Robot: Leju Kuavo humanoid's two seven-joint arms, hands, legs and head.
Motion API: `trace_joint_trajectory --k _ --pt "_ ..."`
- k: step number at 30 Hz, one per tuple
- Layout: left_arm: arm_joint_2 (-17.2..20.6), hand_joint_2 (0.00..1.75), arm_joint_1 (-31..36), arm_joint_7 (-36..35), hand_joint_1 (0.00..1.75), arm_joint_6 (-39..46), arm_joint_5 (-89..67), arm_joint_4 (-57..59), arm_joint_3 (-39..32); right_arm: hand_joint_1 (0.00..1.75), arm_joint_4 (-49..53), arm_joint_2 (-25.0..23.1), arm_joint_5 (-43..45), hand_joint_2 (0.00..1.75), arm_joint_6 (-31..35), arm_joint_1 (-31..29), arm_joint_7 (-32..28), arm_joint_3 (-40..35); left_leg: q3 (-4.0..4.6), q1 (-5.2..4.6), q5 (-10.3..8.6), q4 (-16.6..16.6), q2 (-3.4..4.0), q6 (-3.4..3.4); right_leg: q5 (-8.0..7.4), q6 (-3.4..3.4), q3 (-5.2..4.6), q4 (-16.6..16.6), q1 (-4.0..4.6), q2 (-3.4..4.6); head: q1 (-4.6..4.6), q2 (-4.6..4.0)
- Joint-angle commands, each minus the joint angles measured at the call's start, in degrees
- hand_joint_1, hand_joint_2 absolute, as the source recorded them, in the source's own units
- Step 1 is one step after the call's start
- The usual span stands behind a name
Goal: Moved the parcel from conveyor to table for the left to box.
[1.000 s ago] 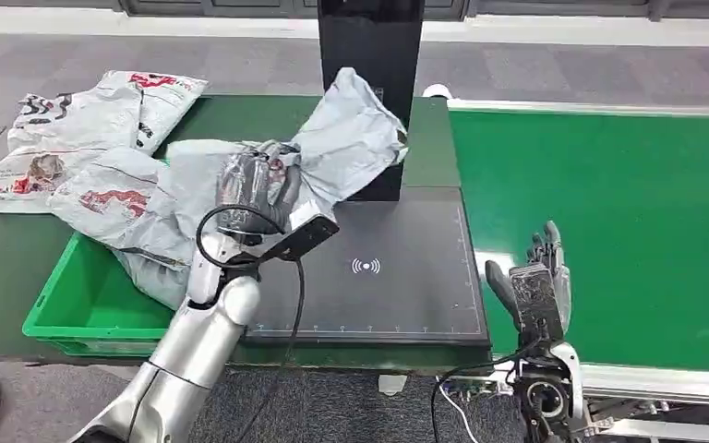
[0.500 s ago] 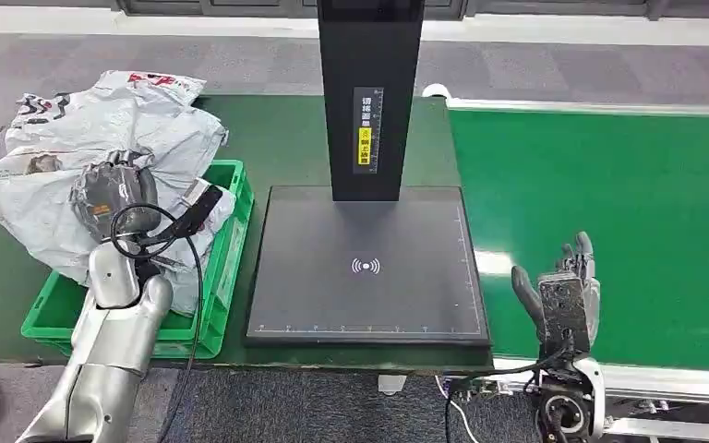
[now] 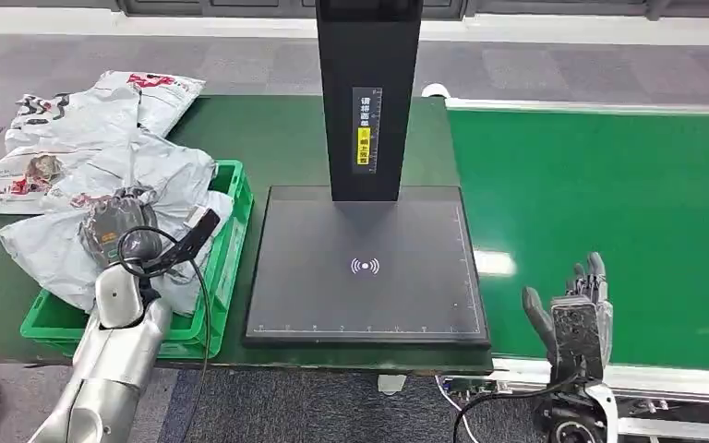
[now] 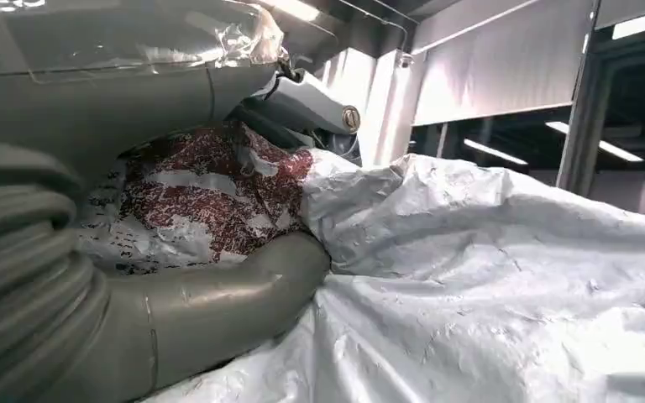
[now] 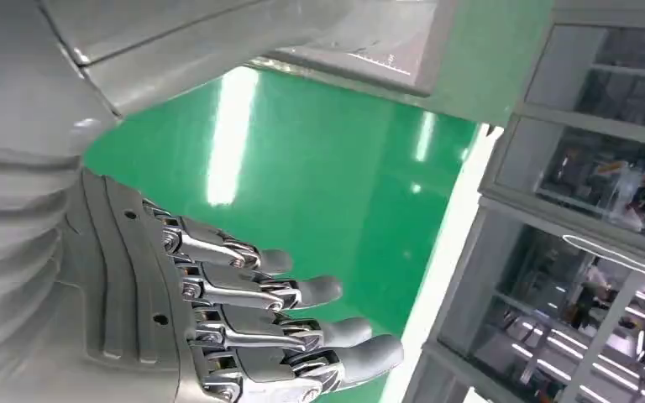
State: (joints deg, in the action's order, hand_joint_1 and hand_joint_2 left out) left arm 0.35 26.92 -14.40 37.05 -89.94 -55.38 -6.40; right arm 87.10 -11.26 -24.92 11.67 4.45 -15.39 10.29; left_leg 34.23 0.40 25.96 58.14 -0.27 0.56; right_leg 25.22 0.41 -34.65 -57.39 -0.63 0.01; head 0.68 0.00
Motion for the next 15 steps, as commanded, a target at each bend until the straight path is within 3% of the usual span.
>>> trace_joint_trajectory --k 1,4,6,8,9,15 --pt "0.5 1.75 1.1 -0.2 1.75 -0.5 -0.1 4.4 0.5 0.0 -0.5 0.6 0.2 1.75 0.1 -0.4 0.2 1.6 -0.11 -0.01 0.01 -0.1 0.0 -0.01 0.01 -0.01 0.11 0.1 -0.01 -0.02 0.0 0.02" --pt "0.0 1.75 1.2 1.3 1.75 -2.3 1.5 4.5 0.2 0.0 -0.5 0.6 0.3 1.75 0.3 -0.4 0.3 1.6 -0.22 -0.01 0.01 -0.1 0.02 -0.01 0.02 -0.02 0.22 0.1 0.0 -0.01 0.0 0.02" --pt "-2.0 1.75 2.3 10.9 1.75 -11.7 13.9 6.2 -0.5 0.0 0.2 0.1 0.8 1.75 0.5 -0.6 0.4 2.9 -0.11 -0.02 0.01 -0.1 -0.02 -0.01 0.02 -0.01 0.12 0.1 -0.01 -0.04 0.0 0.02" --pt "-1.9 1.75 5.0 9.2 1.71 -16.5 13.9 10.2 2.0 0.0 0.4 -0.7 0.2 1.75 -0.8 -2.8 1.6 4.9 -0.1 -0.02 -0.01 -0.1 -0.1 -0.01 0.03 -0.01 0.12 0.1 -0.01 -0.12 0.0 0.0" --pt "-2.3 1.75 6.6 10.5 0.0 -19.3 16.0 12.3 2.2 0.0 0.9 -1.0 -0.3 1.75 -1.1 -3.1 1.9 5.6 -0.11 -0.01 -0.05 -0.1 -0.18 -0.02 0.02 -0.01 0.17 0.1 0.0 -0.21 0.0 0.0" --pt "-2.0 1.75 12.1 14.5 0.0 -18.8 26.8 17.4 0.6 0.0 0.3 0.2 0.6 1.75 -2.7 -2.4 1.0 5.3 0.0 0.02 -0.11 0.0 -0.33 -0.08 0.0 0.01 0.12 0.0 0.03 -0.39 0.0 0.02"
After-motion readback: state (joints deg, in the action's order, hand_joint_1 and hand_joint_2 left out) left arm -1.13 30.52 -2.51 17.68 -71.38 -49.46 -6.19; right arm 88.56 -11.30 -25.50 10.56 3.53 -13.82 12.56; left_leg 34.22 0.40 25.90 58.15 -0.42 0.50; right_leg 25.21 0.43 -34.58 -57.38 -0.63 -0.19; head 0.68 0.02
